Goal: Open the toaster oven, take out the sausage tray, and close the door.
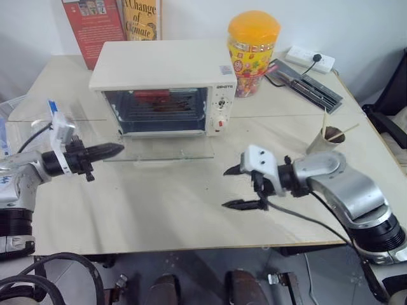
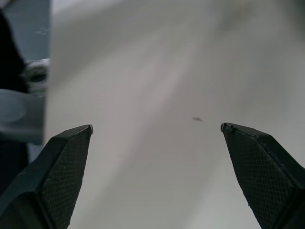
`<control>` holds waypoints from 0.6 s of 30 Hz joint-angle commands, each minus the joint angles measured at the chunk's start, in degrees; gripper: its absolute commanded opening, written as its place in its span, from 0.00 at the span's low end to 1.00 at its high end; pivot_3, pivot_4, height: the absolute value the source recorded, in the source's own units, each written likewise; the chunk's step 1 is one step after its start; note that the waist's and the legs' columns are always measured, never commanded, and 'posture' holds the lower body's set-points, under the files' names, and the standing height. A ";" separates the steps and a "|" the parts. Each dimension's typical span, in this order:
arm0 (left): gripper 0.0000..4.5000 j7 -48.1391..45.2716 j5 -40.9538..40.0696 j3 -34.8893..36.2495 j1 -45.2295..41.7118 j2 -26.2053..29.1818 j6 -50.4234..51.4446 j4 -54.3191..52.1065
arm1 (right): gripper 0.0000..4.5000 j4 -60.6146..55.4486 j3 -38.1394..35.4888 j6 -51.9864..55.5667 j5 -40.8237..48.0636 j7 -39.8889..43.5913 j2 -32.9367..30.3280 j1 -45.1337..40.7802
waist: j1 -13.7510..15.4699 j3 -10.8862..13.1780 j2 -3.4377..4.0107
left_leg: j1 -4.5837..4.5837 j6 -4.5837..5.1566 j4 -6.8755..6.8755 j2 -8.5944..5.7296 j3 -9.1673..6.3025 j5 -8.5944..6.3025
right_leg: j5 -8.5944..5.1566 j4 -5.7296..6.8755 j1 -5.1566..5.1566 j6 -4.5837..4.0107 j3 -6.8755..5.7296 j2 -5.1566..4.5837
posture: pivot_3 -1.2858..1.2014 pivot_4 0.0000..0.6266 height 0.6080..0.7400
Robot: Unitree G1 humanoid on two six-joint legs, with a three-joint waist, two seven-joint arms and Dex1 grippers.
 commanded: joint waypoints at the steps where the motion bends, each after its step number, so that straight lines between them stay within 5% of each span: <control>1: 0.00 -0.07 1.68 -0.69 -0.04 -0.64 -2.14 -1.40 | 1.00 2.52 -2.79 -2.97 0.74 -4.27 5.05 -5.20 | -0.04 0.01 -0.02 | -0.01 0.00 0.01 0.01 0.00 0.00 | 0.00 0.00 0.00 -0.02 0.00 0.01 | 0.52 0.24 1.00; 18: 0.00 9.42 7.69 0.09 6.95 -5.31 -9.95 -5.78 | 1.00 24.68 6.75 -23.04 -11.98 -15.26 26.27 -17.69 | -0.38 0.01 -0.02 | 0.02 0.00 0.06 0.06 0.03 0.00 | 0.03 0.12 -0.05 -0.05 -0.02 0.00 | 0.52 0.24 1.00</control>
